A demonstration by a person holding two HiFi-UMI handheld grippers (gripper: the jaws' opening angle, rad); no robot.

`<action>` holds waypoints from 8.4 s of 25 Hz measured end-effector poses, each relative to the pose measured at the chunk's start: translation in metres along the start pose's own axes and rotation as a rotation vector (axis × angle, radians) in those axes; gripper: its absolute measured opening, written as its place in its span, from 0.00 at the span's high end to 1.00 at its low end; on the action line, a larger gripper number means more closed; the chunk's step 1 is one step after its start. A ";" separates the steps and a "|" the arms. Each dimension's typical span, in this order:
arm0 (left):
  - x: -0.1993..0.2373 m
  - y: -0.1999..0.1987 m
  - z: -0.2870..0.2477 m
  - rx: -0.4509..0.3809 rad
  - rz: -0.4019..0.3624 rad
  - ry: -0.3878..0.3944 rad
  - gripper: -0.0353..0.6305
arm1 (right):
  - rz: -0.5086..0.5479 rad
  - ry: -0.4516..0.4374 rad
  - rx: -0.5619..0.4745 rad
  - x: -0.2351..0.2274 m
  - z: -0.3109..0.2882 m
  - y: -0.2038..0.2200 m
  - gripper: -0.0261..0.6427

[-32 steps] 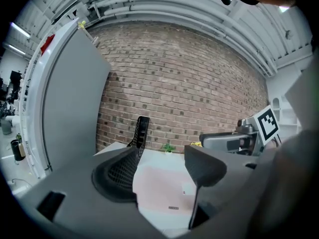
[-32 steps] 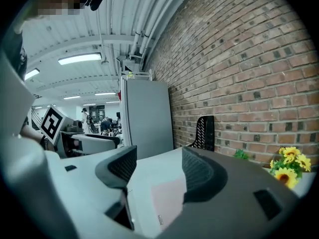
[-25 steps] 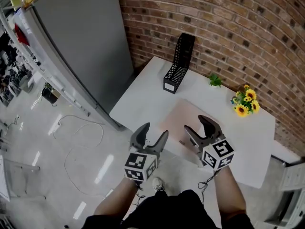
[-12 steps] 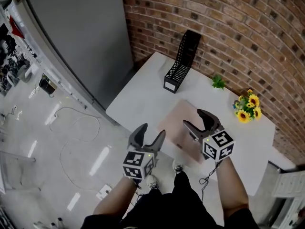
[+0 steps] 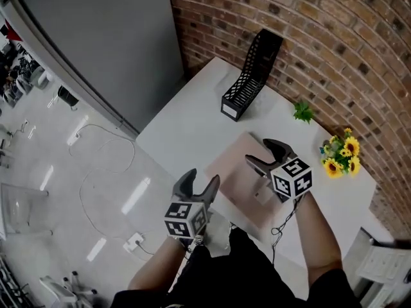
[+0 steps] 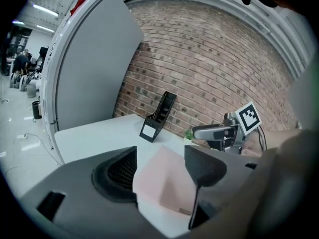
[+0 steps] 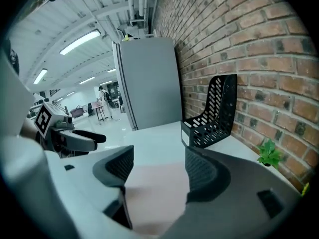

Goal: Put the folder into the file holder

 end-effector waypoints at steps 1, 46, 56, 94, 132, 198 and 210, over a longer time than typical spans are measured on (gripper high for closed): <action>-0.001 0.005 -0.004 0.008 0.019 -0.012 0.52 | -0.006 -0.010 0.016 -0.007 -0.004 0.005 0.47; 0.017 0.130 -0.072 0.235 0.443 -0.250 0.47 | -0.166 -0.223 0.427 -0.086 -0.104 0.110 0.35; 0.013 0.090 -0.061 0.148 0.308 -0.231 0.47 | -0.137 -0.184 0.252 -0.074 -0.085 0.077 0.37; -0.032 -0.058 0.054 -0.222 -0.328 0.014 0.47 | 0.064 0.001 -0.211 0.017 0.030 -0.039 0.39; -0.031 -0.085 0.012 -0.113 -0.562 0.465 0.66 | 0.007 0.123 -0.219 0.038 0.044 -0.030 0.41; -0.096 -0.218 -0.037 -0.486 -0.488 0.103 0.72 | -0.157 0.321 -0.480 -0.039 0.122 -0.058 0.96; -0.061 -0.272 -0.098 -0.518 -0.460 0.182 0.72 | -0.174 0.398 -0.473 -0.064 0.081 -0.087 0.96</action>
Point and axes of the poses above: the fingertips, and each gripper's own axes: z backward along the fingers, x to its left, y out of its underside, the point moved 8 cm from there along z, backward along the fingers, and after that the axes turned 5 degrees about -x, right-handed, at the moved point
